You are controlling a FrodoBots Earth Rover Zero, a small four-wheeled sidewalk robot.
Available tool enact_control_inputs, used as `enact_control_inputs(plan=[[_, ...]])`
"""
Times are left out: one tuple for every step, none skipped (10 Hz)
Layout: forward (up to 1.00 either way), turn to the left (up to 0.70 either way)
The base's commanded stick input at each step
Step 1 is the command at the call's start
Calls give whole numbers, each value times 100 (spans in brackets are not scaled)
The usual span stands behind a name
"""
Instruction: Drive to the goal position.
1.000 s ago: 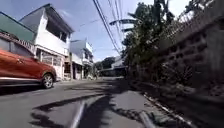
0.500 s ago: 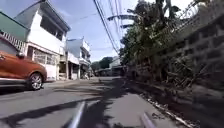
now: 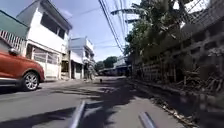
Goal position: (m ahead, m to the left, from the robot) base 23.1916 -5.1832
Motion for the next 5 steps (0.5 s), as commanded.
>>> enact_control_inputs(plan=[[100,-23],[100,-13],[100,-4],[100,-2],[100,-2]])
